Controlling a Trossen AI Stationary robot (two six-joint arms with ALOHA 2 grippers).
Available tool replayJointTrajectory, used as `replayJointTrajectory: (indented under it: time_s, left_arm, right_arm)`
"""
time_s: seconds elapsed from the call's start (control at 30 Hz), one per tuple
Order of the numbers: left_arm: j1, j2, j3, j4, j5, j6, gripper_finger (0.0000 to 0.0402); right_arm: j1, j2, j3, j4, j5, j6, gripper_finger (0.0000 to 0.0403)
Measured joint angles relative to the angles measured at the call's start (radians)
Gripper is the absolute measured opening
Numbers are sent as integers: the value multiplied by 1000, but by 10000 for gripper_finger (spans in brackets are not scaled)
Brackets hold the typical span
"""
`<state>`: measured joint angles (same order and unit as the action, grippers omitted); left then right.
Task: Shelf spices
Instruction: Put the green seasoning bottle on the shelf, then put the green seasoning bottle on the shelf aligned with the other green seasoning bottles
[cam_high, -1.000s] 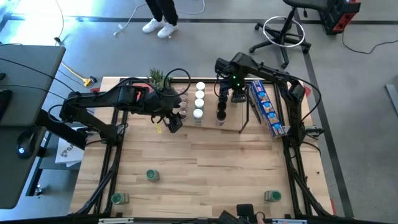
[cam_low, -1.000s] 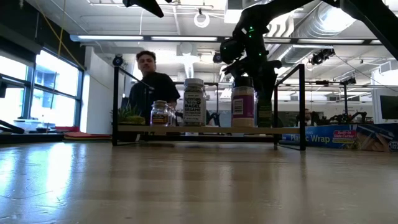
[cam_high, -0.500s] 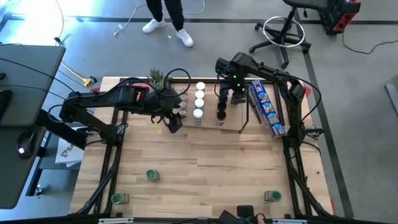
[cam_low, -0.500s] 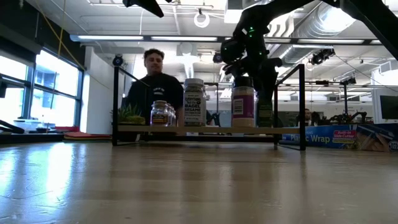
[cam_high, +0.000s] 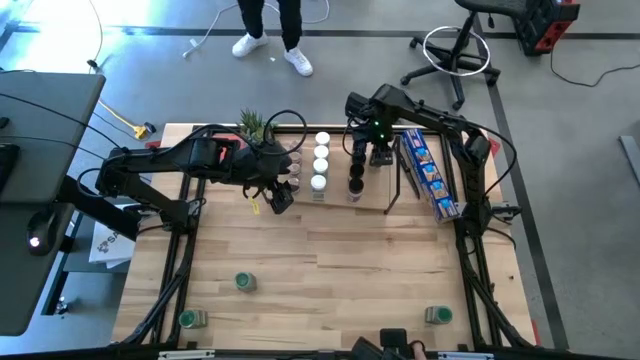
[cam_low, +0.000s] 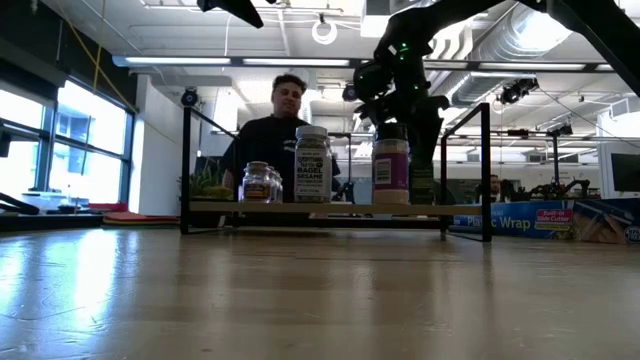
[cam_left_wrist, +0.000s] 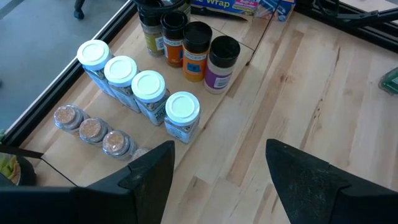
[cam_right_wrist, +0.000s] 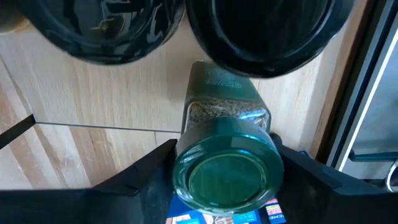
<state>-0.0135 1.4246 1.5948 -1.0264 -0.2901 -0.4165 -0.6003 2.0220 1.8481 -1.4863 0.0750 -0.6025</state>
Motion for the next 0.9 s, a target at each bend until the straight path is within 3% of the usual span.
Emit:
replayJointTrajectory:
  time_s: [0.3, 0.63, 0.9]
  left_arm:
    - [0, 0, 0, 0, 0, 0, 245]
    - [0, 0, 0, 0, 4, -2, 245]
    - [0, 0, 0, 0, 19, -5, 245]
  right_arm:
    - [0, 0, 0, -11, 0, -15, 289]
    - [1, 0, 76, -67, -20, -24, 291]
    - [2, -1, 175, -85, 96, 6, 291]
